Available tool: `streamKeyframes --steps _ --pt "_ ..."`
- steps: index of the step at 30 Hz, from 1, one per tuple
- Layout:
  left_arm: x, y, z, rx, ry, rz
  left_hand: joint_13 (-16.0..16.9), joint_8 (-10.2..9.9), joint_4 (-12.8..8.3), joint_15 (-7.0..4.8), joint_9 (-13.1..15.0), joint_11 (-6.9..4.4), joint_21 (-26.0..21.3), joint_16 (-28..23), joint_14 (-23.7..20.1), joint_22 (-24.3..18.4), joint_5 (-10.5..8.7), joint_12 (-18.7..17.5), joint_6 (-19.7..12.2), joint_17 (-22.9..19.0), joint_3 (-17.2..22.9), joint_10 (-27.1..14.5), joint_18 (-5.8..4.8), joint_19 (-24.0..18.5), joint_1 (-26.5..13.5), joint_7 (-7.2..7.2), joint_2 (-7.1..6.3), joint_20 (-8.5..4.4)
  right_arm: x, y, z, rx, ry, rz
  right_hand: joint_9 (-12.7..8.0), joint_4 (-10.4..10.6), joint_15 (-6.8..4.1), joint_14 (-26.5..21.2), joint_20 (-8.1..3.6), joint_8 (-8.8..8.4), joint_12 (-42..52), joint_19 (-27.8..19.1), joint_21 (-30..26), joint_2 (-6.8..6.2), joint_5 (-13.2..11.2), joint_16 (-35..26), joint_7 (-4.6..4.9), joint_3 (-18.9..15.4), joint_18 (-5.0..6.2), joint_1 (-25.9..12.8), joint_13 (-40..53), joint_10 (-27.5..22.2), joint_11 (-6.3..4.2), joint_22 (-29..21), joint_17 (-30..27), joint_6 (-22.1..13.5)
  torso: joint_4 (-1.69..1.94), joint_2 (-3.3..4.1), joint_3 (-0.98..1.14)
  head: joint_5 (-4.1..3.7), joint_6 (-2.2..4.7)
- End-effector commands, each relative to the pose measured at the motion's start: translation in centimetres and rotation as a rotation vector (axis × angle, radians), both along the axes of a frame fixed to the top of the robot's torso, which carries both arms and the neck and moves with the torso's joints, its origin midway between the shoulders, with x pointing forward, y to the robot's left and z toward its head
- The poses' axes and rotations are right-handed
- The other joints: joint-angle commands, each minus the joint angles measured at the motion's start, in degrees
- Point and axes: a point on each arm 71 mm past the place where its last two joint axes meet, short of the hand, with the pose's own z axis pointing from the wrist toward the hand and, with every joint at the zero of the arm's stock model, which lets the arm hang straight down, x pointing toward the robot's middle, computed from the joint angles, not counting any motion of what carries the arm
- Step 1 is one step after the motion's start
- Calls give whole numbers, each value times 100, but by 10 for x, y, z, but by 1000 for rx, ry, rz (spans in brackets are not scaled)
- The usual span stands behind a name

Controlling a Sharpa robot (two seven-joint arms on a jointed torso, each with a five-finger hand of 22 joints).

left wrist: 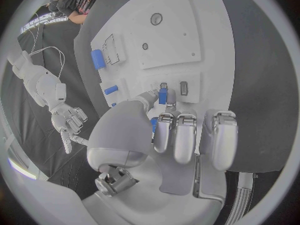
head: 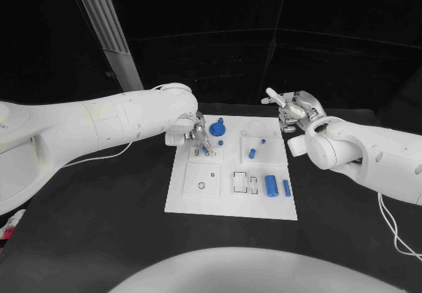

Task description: Assemble the parts on the task board

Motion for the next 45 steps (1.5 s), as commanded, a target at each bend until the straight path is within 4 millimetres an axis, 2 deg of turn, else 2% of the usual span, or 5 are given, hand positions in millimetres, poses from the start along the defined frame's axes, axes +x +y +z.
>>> streamKeyframes --steps 1,45 --pt "0 -1 1 0 -5 -16 1506 11 42 -18 12 7 10 17 605 1502 12 6 23 1510 1 607 -33 590 -17 9 33 -36 0 0 2 1 -9 0 3 -5 -11 596 -6 36 -2 105 -19 26 12 14 -27 -43 64 41 1506 597 -14 1181 1510 -7 -3 -3 1 -6 -1" --pt "-2 -2 -2 12 28 -39 1506 -2 109 -10 18 14 5 17 605 1499 9 6 24 1510 -48 607 -31 584 -72 15 24 -33 0 1 1 2 -8 2 3 -5 -11 596 -6 36 -2 105 -19 26 12 14 -27 -43 64 41 1506 597 -14 1181 1510 -7 -3 -1 -1 -22 -1"
